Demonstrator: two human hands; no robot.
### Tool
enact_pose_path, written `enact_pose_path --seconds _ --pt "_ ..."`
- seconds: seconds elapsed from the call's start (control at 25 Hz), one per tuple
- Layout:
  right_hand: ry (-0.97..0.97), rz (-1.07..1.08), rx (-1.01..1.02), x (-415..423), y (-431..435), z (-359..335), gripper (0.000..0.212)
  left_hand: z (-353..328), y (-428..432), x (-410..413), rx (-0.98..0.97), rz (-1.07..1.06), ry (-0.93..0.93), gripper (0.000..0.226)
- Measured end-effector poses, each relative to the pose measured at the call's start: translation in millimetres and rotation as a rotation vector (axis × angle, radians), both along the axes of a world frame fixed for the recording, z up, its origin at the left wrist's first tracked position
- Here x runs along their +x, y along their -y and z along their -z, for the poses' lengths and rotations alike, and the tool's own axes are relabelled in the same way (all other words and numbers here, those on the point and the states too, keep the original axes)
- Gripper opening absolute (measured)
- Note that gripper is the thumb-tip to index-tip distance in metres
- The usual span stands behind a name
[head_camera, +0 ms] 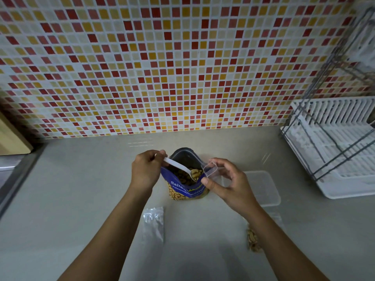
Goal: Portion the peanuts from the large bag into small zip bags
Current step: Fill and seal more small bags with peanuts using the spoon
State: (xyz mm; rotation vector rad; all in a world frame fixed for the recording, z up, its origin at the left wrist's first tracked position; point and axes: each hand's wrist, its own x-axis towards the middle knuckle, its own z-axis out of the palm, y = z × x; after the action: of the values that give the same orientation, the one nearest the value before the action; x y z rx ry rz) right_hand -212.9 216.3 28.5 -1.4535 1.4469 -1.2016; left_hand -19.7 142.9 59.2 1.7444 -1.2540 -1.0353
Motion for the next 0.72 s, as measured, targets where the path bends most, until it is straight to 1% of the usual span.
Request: enact_pose_path --seconds 0.24,0.32,0.4,0.48,0.64,0.72 --pt "-0.094 0.039 -0.023 -6.1 2.9 -5.7 0.060 -1.5 3.1 2.7 0.050 -0.089 -0.062 0.030" --pt "-0.130 0.040 -0.045 -5.4 3.4 -8.5 0.055 -1.8 5.0 6.7 0.068 -0.125 -0.081 0.030" --pt "-0.201 0.037 -0.063 -3.4 3.7 -10.9 0.049 -2.3 7.3 14.0 0.087 -0.152 -0.105 0.027" --pt "-0.278 0.037 -0.068 -0.3 4.7 -12.0 0.048 -5.7 9.5 22.1 0.099 -0.179 -0.120 0.026" --pt "-0.488 0.044 -0.084 8.5 10.6 -13.0 0.058 -23.3 17.2 36.3 0.089 -0.222 -0.184 0.025" --pt "-0.556 0.040 -0.092 12.5 13.2 -16.0 0.061 -35.0 20.7 41.6 0.082 -0.227 -0.205 0.020"
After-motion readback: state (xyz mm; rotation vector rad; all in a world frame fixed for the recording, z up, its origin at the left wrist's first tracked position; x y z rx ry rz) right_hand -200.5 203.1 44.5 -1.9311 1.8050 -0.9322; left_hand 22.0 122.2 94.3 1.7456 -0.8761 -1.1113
